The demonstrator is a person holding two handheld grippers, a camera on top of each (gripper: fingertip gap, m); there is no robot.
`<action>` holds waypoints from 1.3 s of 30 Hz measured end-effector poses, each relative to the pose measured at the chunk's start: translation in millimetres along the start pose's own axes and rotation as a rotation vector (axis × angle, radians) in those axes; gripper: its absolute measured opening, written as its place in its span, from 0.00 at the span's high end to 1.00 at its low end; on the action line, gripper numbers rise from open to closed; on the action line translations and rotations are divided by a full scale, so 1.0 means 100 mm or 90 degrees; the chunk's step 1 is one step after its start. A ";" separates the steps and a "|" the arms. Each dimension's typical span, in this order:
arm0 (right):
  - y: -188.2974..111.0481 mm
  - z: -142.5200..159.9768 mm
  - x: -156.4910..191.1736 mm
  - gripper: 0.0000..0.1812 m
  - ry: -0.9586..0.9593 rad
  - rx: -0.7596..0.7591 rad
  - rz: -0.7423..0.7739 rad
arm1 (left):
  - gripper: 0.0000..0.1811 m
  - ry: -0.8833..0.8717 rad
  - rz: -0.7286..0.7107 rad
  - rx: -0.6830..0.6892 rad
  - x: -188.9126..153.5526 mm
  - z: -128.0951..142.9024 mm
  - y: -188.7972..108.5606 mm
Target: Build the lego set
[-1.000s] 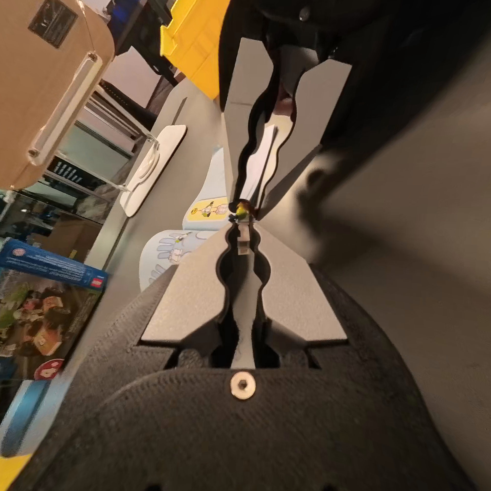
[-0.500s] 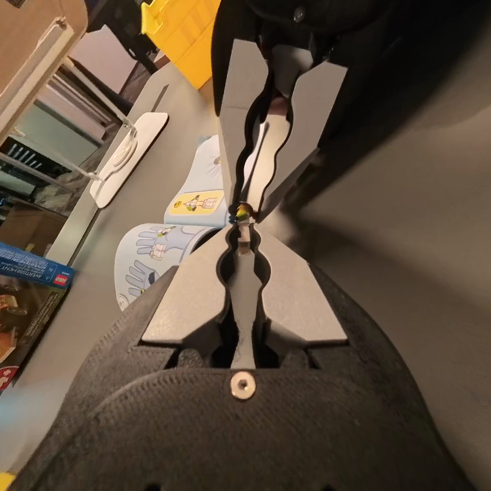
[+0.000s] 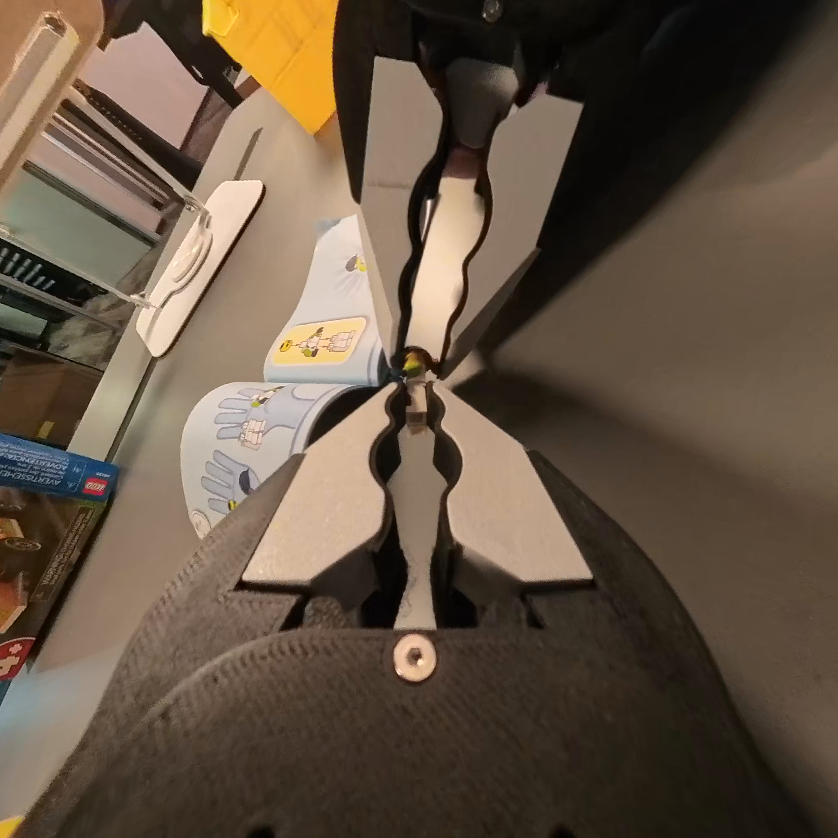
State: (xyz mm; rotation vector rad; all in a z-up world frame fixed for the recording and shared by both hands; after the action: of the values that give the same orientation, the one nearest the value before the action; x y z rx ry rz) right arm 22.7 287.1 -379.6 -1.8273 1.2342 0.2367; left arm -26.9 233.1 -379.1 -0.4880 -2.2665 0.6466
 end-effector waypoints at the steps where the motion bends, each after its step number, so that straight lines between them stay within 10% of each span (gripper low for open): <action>1: 0.00 0.00 0.01 0.92 -0.016 0.002 0.003 | 0.97 0.001 0.003 -0.002 0.00 0.00 0.00; 11: -0.01 0.00 0.00 0.91 -0.094 0.009 0.044 | 0.97 0.010 -0.016 -0.001 0.00 -0.01 0.00; 29: -0.33 -0.42 -0.25 0.96 0.217 -0.271 0.033 | 0.97 0.065 -0.263 -0.082 0.21 -0.27 -0.28; 39: -0.45 0.08 -0.53 0.88 0.351 -0.218 0.039 | 0.97 0.042 -0.226 -0.081 0.25 -0.17 -0.25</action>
State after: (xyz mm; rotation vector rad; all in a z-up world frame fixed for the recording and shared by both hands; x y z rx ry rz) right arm 36.5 332.8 -328.0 -2.2411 1.7097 -0.0343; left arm -34.9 230.7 -340.7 -0.1557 -2.2637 0.3041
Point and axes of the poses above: each gripper's, where its closed fingertips meet, y out along the fingers, z out of its underside, x = y × z across the jaws, the point moved 5 cm from there along -y, back along the fingers, and after that the axes turned 8 degrees about x, right-handed, at the moved point
